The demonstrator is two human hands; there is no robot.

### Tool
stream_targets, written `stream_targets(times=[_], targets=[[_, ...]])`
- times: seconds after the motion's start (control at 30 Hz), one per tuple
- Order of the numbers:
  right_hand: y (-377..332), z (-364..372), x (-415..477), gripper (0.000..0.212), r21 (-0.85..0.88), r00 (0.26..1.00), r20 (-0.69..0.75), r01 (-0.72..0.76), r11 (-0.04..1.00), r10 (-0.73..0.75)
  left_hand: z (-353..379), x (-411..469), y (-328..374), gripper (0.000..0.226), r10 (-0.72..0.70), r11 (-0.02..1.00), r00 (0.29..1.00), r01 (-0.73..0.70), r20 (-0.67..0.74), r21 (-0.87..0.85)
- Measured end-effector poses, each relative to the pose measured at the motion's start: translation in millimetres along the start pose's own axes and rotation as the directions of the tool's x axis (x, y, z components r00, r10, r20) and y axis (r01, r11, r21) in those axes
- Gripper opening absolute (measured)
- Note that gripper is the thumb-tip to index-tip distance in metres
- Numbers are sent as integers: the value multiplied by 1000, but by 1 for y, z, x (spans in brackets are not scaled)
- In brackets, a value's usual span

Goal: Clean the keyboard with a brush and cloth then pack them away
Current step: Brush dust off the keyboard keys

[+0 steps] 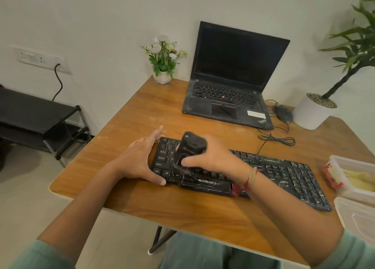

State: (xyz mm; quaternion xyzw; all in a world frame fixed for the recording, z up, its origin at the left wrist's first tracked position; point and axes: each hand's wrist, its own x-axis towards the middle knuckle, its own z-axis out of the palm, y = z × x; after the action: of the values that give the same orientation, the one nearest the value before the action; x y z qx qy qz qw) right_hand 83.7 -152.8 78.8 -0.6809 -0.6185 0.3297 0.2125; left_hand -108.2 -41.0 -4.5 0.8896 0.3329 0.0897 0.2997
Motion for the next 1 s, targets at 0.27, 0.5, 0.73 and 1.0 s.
stream_targets(times=[0.27, 0.5, 0.73, 1.0], targets=[[7, 10, 12, 14, -432, 950, -274, 19, 902, -151, 1, 1, -1, 147, -6, 1000, 1000, 6, 6, 1], [-9, 1, 10, 22, -14, 997, -73, -21, 1000, 20, 1, 2, -2, 148, -5, 1000, 1000, 5, -1, 9], [-3, 16, 25, 24, -375, 958, -215, 96, 922, -187, 0, 1, 0, 152, 3, 1000, 1000, -3, -6, 7], [0, -16, 41, 24, 152, 961, -179, -187, 971, 213, 0, 1, 2, 148, 0, 1000, 1000, 0, -15, 6]])
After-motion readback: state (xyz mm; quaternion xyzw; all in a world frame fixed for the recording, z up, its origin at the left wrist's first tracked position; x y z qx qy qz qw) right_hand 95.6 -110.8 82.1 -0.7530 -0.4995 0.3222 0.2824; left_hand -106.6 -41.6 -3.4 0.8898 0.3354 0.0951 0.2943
